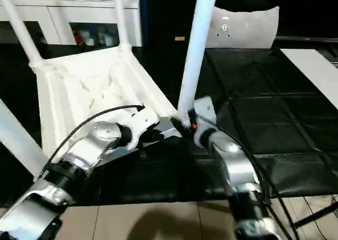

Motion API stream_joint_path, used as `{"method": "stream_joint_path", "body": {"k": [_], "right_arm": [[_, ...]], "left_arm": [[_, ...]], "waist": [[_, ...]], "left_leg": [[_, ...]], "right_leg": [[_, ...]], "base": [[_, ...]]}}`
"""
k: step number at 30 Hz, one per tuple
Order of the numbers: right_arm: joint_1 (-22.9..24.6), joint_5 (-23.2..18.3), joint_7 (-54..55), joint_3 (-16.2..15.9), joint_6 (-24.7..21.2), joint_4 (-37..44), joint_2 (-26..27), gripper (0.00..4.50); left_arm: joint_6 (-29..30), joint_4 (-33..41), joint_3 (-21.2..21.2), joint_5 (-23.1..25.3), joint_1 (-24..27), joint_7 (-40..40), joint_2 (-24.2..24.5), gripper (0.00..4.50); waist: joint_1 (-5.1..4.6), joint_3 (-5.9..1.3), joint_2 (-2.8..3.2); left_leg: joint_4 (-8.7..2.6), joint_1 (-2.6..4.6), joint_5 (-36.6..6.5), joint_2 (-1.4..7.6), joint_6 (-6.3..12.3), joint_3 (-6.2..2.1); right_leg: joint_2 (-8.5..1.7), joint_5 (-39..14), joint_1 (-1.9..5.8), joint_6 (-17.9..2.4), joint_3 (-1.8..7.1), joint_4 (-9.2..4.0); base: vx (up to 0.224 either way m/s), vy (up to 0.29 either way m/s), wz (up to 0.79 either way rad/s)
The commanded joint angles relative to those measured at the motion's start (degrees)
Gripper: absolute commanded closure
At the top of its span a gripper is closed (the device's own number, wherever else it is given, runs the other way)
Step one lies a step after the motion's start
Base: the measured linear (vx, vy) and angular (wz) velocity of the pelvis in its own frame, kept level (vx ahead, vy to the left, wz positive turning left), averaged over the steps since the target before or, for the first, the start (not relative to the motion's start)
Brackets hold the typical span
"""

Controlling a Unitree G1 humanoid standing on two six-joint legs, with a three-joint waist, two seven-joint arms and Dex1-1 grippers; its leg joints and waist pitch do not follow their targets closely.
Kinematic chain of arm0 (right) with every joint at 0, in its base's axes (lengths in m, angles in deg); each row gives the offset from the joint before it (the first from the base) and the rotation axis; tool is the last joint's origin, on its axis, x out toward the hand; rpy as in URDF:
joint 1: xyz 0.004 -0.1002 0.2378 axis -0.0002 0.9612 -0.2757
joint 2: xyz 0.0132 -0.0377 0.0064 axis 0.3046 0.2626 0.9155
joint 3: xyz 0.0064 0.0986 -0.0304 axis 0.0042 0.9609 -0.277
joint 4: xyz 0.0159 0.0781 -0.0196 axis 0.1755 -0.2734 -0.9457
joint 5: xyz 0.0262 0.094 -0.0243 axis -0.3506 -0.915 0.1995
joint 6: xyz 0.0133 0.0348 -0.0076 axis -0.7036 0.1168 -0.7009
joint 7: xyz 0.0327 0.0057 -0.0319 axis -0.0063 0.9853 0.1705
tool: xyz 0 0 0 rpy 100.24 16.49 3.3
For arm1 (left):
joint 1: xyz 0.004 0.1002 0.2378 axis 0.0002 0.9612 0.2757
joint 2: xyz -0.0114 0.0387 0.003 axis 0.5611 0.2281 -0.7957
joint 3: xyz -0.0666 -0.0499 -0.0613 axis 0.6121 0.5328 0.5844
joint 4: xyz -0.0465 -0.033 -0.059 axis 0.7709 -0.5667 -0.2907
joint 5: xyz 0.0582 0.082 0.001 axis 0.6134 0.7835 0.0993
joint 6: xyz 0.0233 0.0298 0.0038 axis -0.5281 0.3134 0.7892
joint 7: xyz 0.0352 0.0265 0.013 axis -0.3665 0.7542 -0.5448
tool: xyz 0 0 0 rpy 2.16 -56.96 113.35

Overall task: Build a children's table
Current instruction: Rotate leg to tighten

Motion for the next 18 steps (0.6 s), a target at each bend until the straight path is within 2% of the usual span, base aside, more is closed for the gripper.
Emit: {"method": "stream_joint_path", "body": {"k": [1, 2, 3, 4, 5, 6, 8, 10, 11, 13, 15, 16, 18], "right_arm": [[0.6, -1.6, -5.1, 0.2, 2.3, 1.4, -2.3, 0.69], [0.7, -2.1, -6.1, 0.4, 2.7, 1.6, -2.7, 0.58], [0.9, -2.8, -7.8, 0.7, 3.2, 1.7, -3.4, 0.52], [1.6, -4.2, -14.8, 0.8, 5.4, 1.8, -7.0, 0.49], [1.6, -4.2, -14.8, 0.8, 5.4, 1.8, -7.0, 0.41], [1.9, -4.8, -17.4, 0.7, 5.9, 1.8, -8.4, 0.41], [1.8, -5.4, -21.5, 0.0, 7.6, 1.4, -11.0, 0.30], [1.8, -6.9, -27.1, -1.0, 8.6, 1.2, -12.8, 0.30], [1.8, -7.1, -27.7, -1.1, 8.7, 1.2, -12.9, 0.30], [1.4, -8.3, -33.2, -2.2, 9.2, 0.2, -14.2, 0.30], [1.2, -9.0, -35.3, -2.6, 9.2, 0.0, -14.6, 0.30], [0.8, -9.6, -37.3, -3.0, 9.0, -0.5, -14.9, 0.46], [0.2, -10.1, -39.0, -3.5, 8.5, -1.2, -15.0, 0.57]], "left_arm": [[-2.6, 0.7, -1.0, 1.2, 0.9, 2.6, 2.3, 4.50], [-3.5, 0.8, -1.3, 1.1, 1.1, 3.4, 2.7, 4.50], [-4.8, 0.9, -1.7, 1.1, 1.4, 4.7, 3.3, 4.50], [-8.8, 1.3, -3.3, 1.0, 2.5, 10.0, 6.2, 4.50], [-8.8, 1.3, -3.3, 1.0, 2.5, 10.0, 6.2, 4.50], [-9.9, 1.3, -3.8, 0.9, 2.9, 11.9, 7.1, 4.50], [-12.9, 0.7, -4.6, 0.8, 3.0, 15.3, 8.8, 4.50], [-13.7, 1.2, -4.3, -0.8, 3.0, 19.0, 9.8, 4.50], [-13.7, 1.3, -4.2, -1.0, 3.0, 19.4, 9.9, 4.50], [-14.6, 1.9, -4.5, -2.0, 2.8, 22.8, 10.8, 4.50], [-15.1, 2.0, -4.8, -2.2, 2.8, 24.0, 11.1, 4.50], [-16.0, 2.4, -4.9, -2.8, 3.0, 25.5, 11.5, 4.50], [-16.4, 3.0, -4.9, -3.4, 3.3, 26.7, 11.6, 4.50]], "waist": [[0.58, -3.68, -0.15], [0.55, -3.64, -0.23], [0.49, -3.55, -0.59], [0.58, -3.53, -0.46], [0.58, -3.53, -0.46], [0.60, -3.43, -0.42], [1.00, -3.53, -0.54], [1.50, -3.68, -0.73], [1.50, -3.68, -0.73], [2.04, -3.84, -0.79], [2.23, -3.86, -0.72], [2.48, -3.87, -0.64], [2.63, -3.87, -0.78]], "left_leg": [[-3.50, -1.01, 0.6, 2.84, 5.78, -1.30], [-3.55, -0.96, -0.5, 2.62, 5.20, -1.23], [-3.62, -0.94, -1.1, 2.52, 5.09, -1.19], [-3.63, -0.81, -2.7, 2.39, 5.20, -1.23], [-3.63, -0.81, -2.7, 2.39, 5.20, -1.23], [-3.80, -0.50, -2.7, 2.88, 5.06, -1.34], [-3.74, -0.59, -2.3, 2.90, 5.30, -1.40], [-3.72, -0.61, -0.9, 3.15, 5.49, -1.35], [-3.72, -0.61, -0.9, 3.15, 5.49, -1.35], [-3.64, -0.67, 0.8, 3.53, 6.17, -1.43], [-3.62, -0.67, 1.2, 3.61, 6.37, -1.45], [-3.58, -0.65, 1.4, 3.67, 6.47, -1.37], [-3.60, -0.61, 1.4, 3.70, 6.32, -1.33]], "right_leg": [[-6.03, -11.6, 4.90, 1.0, 5.51, -4.81], [-5.85, -13.8, 4.88, 2.1, 5.35, -5.18], [-5.77, -15.3, 4.84, 2.8, 5.25, -5.51], [-5.73, -18.2, 4.69, 4.4, 5.09, -5.96], [-5.73, -18.2, 4.69, 4.4, 5.09, -5.96], [-5.68, -18.2, 4.36, 4.4, 5.21, -5.92], [-5.76, -17.4, 4.39, 3.9, 5.23, -5.67], [-5.86, -15.0, 4.37, 2.6, 5.39, -5.19], [-5.86, -15.0, 4.37, 2.6, 5.39, -5.19], [-6.08, -11.9, 4.36, 0.5, 5.53, -4.46], [-6.19, -11.2, 4.37, -0.2, 5.62, -4.31], [-6.25, -10.9, 4.38, -0.8, 5.66, -4.25], [-6.26, -11.1, 4.35, -0.9, 5.68, -4.24]], "base": [[0.000, 0.000, 0.00], [0.000, 0.000, 0.00], [0.000, 0.000, 0.00], [0.000, 0.000, 0.00], [0.000, 0.000, 0.00], [0.000, 0.000, 0.00], [0.000, 0.000, 0.00], [0.000, 0.000, 0.00], [0.000, 0.000, 0.00], [0.000, 0.000, 0.00], [0.000, 0.000, 0.00], [0.000, 0.000, 0.00], [0.000, 0.000, 0.00]]}}
